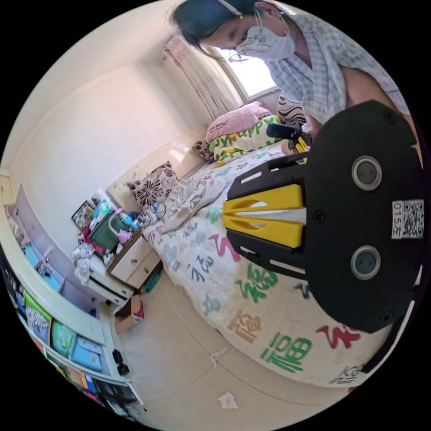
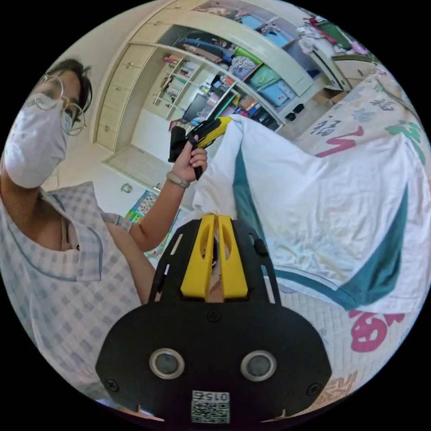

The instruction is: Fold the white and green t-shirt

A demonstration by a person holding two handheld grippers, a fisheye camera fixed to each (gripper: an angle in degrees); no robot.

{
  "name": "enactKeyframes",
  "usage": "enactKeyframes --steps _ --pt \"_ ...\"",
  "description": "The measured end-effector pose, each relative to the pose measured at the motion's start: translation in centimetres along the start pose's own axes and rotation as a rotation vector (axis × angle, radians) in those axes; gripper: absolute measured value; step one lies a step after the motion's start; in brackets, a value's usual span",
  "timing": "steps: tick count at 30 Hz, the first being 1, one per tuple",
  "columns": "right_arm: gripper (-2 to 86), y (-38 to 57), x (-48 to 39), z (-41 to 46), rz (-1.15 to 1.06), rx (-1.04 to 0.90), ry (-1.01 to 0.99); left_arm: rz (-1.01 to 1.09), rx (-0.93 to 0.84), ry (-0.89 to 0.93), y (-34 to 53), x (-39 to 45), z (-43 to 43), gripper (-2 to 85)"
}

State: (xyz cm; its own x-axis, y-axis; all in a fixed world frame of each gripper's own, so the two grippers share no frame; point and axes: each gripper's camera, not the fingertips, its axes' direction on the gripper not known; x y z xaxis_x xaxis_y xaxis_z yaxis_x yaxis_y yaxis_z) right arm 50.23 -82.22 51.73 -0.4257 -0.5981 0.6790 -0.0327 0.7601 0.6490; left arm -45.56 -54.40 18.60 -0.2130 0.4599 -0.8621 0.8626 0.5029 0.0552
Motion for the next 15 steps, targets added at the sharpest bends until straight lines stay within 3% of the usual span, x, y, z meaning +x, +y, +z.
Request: enactKeyframes --steps 6,9,12,15 --pt "0.1 1.8 5.5 -13.4 0.212 0.245 0.315 0.063 -0.121 0.129 -7.4 4.9 16.8 -0.7" --pt "0.0 2.5 8.7 -17.0 0.322 0.288 0.433 0.063 -0.248 0.087 -8.9 6.2 26.7 -0.6" --pt "0.0 2.8 12.3 -18.8 0.462 0.290 0.464 0.053 -0.371 -0.046 -8.8 6.1 35.2 -0.2" --pt "-0.1 3.4 15.0 -19.8 0.609 0.318 0.394 0.009 -0.365 -0.028 -8.8 5.8 38.9 2.2"
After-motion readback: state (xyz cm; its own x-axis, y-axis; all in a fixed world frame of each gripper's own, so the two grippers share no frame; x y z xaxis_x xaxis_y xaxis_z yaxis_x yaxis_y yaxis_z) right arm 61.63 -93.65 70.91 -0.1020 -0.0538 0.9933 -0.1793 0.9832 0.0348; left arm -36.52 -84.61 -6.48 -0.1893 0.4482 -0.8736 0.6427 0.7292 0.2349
